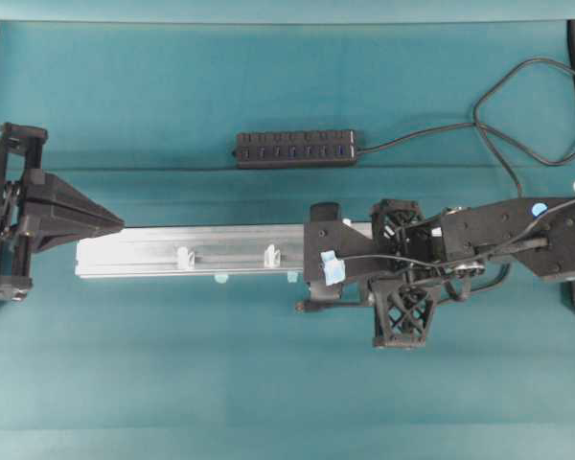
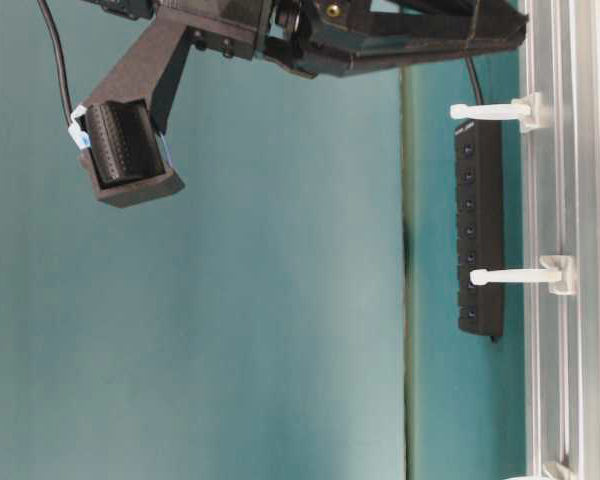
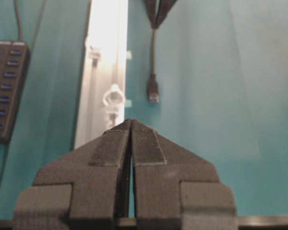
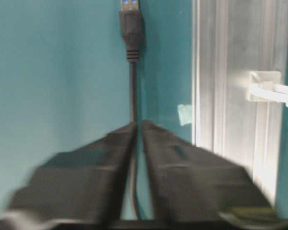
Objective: Pass the USB cable through three rings with both arms.
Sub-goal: 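Move the right gripper down to the black USB cable and grasp it behind the plug, then lift the plug with the right gripper and push it through the rightmost white ring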
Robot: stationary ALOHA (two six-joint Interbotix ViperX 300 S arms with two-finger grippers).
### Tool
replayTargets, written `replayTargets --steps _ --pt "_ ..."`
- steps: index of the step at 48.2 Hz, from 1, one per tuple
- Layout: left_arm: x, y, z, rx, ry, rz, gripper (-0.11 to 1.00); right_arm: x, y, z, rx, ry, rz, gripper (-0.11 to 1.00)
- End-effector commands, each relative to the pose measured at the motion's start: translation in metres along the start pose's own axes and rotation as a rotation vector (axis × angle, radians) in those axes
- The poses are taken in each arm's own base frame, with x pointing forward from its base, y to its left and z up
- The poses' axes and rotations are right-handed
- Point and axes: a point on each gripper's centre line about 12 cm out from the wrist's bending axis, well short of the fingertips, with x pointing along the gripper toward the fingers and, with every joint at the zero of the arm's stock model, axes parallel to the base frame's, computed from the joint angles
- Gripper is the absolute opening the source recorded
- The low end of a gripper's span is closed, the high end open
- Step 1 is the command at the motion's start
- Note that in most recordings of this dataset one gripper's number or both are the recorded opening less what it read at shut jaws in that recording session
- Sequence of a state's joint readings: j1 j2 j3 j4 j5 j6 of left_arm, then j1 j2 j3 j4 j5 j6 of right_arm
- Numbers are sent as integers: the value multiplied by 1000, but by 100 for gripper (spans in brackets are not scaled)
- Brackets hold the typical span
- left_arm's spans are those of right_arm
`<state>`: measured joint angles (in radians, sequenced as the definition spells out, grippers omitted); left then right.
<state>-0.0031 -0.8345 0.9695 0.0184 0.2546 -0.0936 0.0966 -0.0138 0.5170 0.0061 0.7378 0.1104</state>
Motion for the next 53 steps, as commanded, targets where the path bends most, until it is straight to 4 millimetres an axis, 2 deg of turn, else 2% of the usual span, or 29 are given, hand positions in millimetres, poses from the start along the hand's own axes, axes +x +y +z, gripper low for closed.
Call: replayTargets --steps 1,5,12,14,28,44,53 --pt "-1 -1 7 0 -18 -5 1 -3 1 5 8 -15 4 3" --pt "-1 -2 6 -3 -18 -8 1 -1 1 4 5 3 -1 17" --pt "-1 -2 7 -7 -23 -7 1 0 1 9 2 -22 1 54" --pt "-1 -1 8 -9 -29 -3 1 0 2 12 1 -38 2 58" --pt "0 1 8 -12 -36 5 1 10 1 16 -7 -68 -2 54" --pt "1 1 6 -11 -28 5 1 39 5 16 -19 -65 2 54" --pt "3 1 4 -11 -20 6 1 55 10 9 -34 -49 6 54"
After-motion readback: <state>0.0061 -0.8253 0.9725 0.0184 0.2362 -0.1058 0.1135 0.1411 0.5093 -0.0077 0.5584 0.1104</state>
